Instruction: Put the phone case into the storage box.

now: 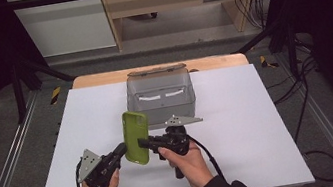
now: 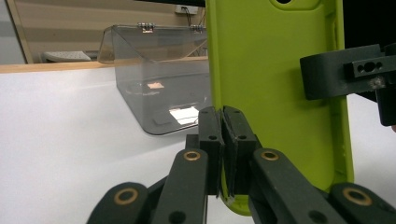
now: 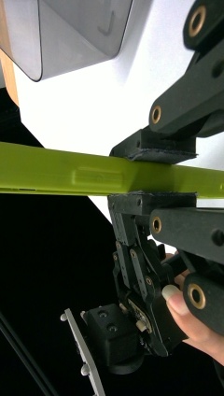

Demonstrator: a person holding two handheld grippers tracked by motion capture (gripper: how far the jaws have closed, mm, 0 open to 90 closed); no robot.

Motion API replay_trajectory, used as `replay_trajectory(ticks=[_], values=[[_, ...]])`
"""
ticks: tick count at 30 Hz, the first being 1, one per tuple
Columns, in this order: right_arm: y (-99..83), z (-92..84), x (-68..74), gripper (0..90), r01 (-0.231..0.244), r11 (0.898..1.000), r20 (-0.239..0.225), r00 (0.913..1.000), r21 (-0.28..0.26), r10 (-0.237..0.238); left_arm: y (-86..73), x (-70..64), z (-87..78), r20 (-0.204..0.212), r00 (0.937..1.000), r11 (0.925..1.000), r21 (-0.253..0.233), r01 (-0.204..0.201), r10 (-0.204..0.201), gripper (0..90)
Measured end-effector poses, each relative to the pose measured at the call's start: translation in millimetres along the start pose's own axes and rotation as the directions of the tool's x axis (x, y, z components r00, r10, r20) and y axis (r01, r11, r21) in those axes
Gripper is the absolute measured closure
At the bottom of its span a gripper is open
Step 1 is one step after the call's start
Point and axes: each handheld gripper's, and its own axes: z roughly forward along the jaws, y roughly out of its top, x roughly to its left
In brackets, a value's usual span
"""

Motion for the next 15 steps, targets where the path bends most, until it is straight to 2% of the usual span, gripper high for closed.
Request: replay_trajectory(ticks=[3, 8, 10, 15], values=[[0.8, -1.5, -0.2, 76.9, -0.007, 1.0, 0.0, 1.0, -0.006, 0.007, 0.2, 0.7, -0.7, -0.007, 0.9999, 0.9998, -0.02, 0.009, -0.009, 79.7], [3.7, -6.3, -3.7, 76.9, -0.002, 1.0, 0.034, 0.9994, -0.007, 0.002, 2.0, 6.9, -5.1, -0.044, 0.9983, 0.9954, -0.089, 0.035, -0.039, 59.9], [4.3, -8.9, -5.8, 76.9, -0.016, 1.0, 0.034, 0.9993, -0.012, 0.016, 1.9, 9.7, -5.8, -0.056, 0.9972, 0.9945, -0.095, 0.045, -0.05, 54.3], [7.6, -17.3, -9.9, 76.9, -0.001, 1.0, 0.067, 0.9978, -0.019, 0.002, 0.0, 18.8, -4.7, -0.104, 0.9915, 0.9933, -0.093, 0.069, -0.078, 41.2]])
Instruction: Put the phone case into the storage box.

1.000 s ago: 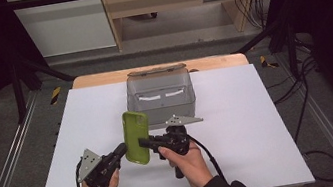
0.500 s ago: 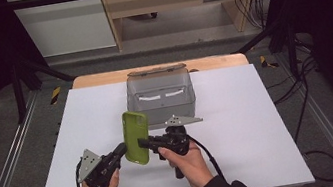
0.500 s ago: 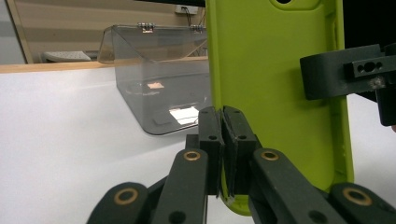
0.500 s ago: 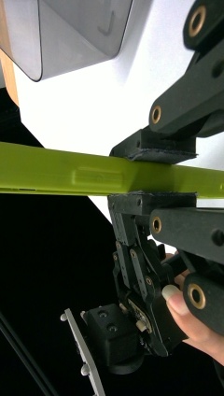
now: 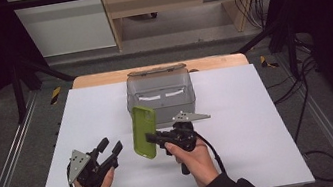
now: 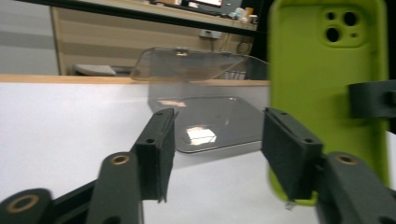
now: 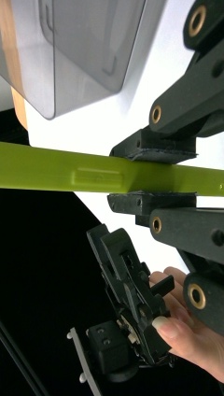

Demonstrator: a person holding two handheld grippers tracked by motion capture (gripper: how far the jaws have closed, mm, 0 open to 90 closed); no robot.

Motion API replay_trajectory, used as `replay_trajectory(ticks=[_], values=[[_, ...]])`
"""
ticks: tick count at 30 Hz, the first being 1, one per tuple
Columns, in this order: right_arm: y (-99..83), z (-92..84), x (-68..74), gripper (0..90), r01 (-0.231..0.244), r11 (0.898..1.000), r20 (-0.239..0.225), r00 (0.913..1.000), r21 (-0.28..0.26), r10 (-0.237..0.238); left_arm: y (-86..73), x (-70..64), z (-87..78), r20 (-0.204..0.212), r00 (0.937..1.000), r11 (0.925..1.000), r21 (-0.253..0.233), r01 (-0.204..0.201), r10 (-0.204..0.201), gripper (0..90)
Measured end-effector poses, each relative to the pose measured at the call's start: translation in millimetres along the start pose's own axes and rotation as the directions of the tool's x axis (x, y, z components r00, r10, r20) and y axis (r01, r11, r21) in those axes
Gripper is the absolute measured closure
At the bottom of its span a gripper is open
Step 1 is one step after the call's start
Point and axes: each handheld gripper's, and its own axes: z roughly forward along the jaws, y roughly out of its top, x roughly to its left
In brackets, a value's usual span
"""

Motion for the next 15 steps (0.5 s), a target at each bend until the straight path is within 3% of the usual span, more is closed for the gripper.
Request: replay_trajectory(ticks=[7, 10, 15], values=[[7.7, -15.0, -8.8, 76.9, 0.001, 1.0, 0.031, 0.9995, -0.028, 0.0, -4.1, 8.4, 3.3, -0.033, 0.9995, 0.9995, 0.033, 0.004, -0.003, 23.1], [12.1, -22.0, -12.6, 76.8, 0.001, 0.999, 0.045, 0.999, -0.044, 0.001, -5.8, 9.2, 4.7, 0.0, 1.0, 0.9994, 0.033, -0.002, 0.002, 11.7], [21.3, -33.8, -15.9, 76.8, -0.008, 0.997, 0.056, 0.9984, -0.075, 0.012, -7.1, 8.3, 6.9, -0.003, 0.9999, 0.9989, 0.045, -0.011, 0.011, 5.0]])
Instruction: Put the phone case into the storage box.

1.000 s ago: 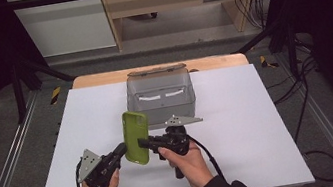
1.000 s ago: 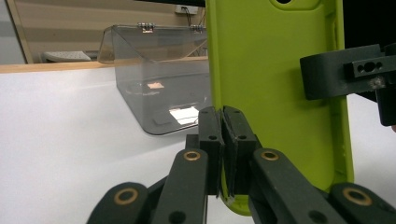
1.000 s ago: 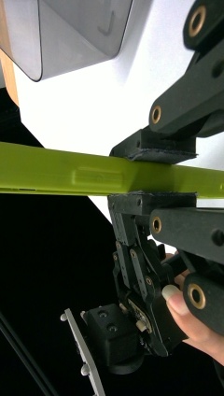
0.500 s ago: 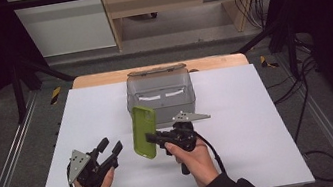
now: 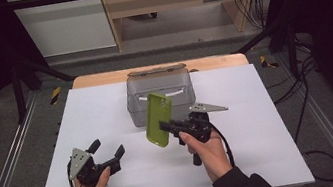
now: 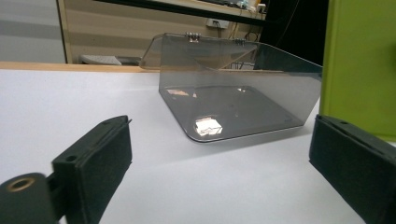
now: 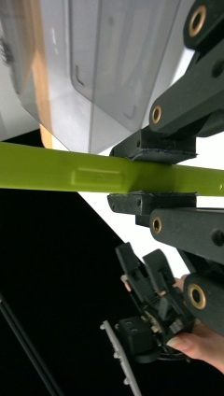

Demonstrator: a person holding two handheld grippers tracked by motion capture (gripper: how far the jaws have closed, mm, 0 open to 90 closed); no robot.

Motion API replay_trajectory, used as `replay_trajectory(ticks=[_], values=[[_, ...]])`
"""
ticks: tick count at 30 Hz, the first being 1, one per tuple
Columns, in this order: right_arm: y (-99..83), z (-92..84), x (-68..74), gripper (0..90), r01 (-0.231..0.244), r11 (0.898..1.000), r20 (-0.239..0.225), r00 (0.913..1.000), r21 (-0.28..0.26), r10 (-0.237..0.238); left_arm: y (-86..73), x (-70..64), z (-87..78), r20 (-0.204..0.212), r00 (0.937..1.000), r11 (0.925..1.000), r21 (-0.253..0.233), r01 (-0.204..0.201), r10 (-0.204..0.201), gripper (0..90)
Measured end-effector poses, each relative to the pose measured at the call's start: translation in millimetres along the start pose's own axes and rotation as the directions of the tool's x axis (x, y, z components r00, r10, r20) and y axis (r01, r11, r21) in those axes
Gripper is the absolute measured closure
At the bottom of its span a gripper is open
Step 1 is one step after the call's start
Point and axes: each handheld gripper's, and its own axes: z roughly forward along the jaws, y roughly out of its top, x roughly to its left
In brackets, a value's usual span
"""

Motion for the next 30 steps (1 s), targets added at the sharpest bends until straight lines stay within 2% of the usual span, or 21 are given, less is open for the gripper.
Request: replay_trajectory(ticks=[13, 17, 21, 30], values=[[26.9, -20.4, -7.3, 76.9, 0.03, 0.998, 0.046, 0.9986, -0.047, -0.028, -2.2, -0.3, 2.1, -0.007, 1.0, 0.9999, 0.015, -0.006, 0.006, 4.7], [35.7, -25.2, -9.3, 76.8, 0.042, 0.998, 0.06, 0.9974, -0.056, -0.038, -3.2, -2.7, 4.0, -0.005, 0.9998, 0.9994, 0.028, -0.02, 0.02, 4.7], [43.1, -28.6, -13.0, 76.8, 0.033, 0.997, 0.073, 0.9969, -0.067, -0.028, -3.6, -5.1, 4.7, -0.007, 0.9993, 0.9989, 0.031, -0.036, 0.036, 4.3], [52.4, -29.2, -22.2, 76.9, 0.033, 0.997, 0.11, 0.9936, -0.073, -0.025, -3.8, -5.0, 5.0, -0.004, 0.9993, 0.9989, 0.03, -0.036, 0.036, 4.0]])
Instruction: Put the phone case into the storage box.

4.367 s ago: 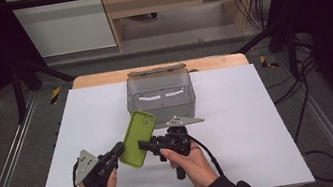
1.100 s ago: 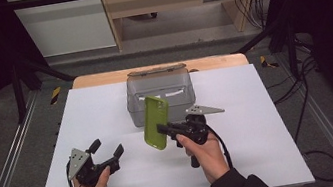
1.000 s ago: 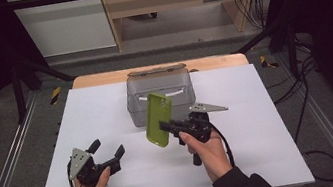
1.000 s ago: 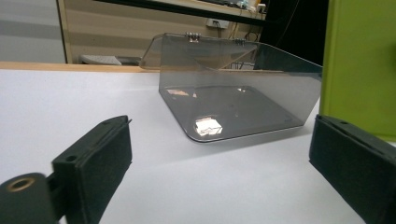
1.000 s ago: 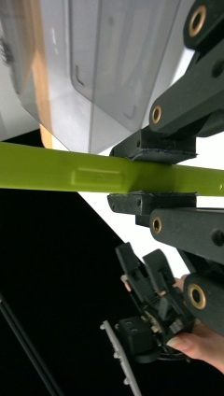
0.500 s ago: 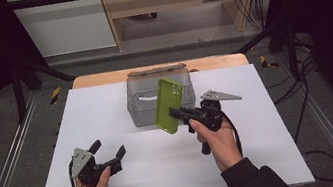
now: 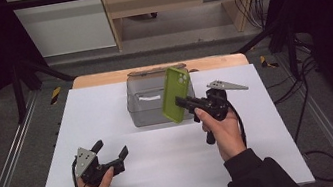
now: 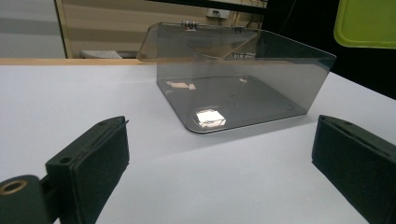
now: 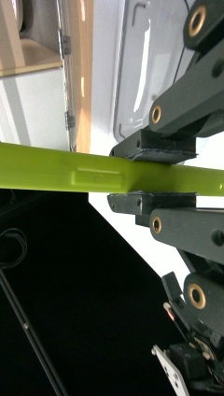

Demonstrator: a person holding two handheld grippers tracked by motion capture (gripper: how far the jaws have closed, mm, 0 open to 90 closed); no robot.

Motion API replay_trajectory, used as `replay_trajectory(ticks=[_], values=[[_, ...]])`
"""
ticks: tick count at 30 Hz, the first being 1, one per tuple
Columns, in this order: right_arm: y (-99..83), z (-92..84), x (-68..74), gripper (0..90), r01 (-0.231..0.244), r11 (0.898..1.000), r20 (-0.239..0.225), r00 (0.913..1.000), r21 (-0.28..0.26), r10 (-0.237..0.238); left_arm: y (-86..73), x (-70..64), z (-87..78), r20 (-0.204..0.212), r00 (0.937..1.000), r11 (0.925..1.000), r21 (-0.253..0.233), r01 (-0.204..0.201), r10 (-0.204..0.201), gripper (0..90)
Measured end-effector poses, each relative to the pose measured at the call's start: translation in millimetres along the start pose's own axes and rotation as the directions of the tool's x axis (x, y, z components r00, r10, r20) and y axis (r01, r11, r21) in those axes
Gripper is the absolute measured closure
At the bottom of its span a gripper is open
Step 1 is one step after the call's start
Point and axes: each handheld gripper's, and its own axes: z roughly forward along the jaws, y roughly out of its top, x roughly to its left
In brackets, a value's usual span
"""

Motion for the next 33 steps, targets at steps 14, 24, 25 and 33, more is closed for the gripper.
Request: replay_trajectory(ticks=[14, 24, 25, 33], values=[[5.4, 8.0, -9.3, 76.9, -0.004, 1.0, 0.044, 0.999, 0.004, 0.004, 0.1, -0.4, 0.0, 0.002, 1.0, 1.0, -0.004, -0.002, 0.002, 4.0], [8.2, 12.4, -11.5, 76.9, -0.005, 1.0, 0.055, 0.9985, 0.004, 0.005, 0.3, 1.1, -0.6, -0.001, 1.0, 1.0, -0.009, 0.003, -0.003, 4.0], [8.7, 12.3, -11.6, 76.9, -0.005, 1.0, 0.056, 0.9984, 0.003, 0.005, 0.4, 1.3, -0.7, -0.002, 1.0, 1.0, -0.009, 0.004, -0.004, 4.0], [15.7, 11.8, -15.0, 76.9, -0.009, 1.0, 0.069, 0.9976, 0.002, 0.009, -2.3, 1.7, 4.3, 0.006, 0.9998, 0.9998, 0.002, 0.021, -0.021, 4.1]])
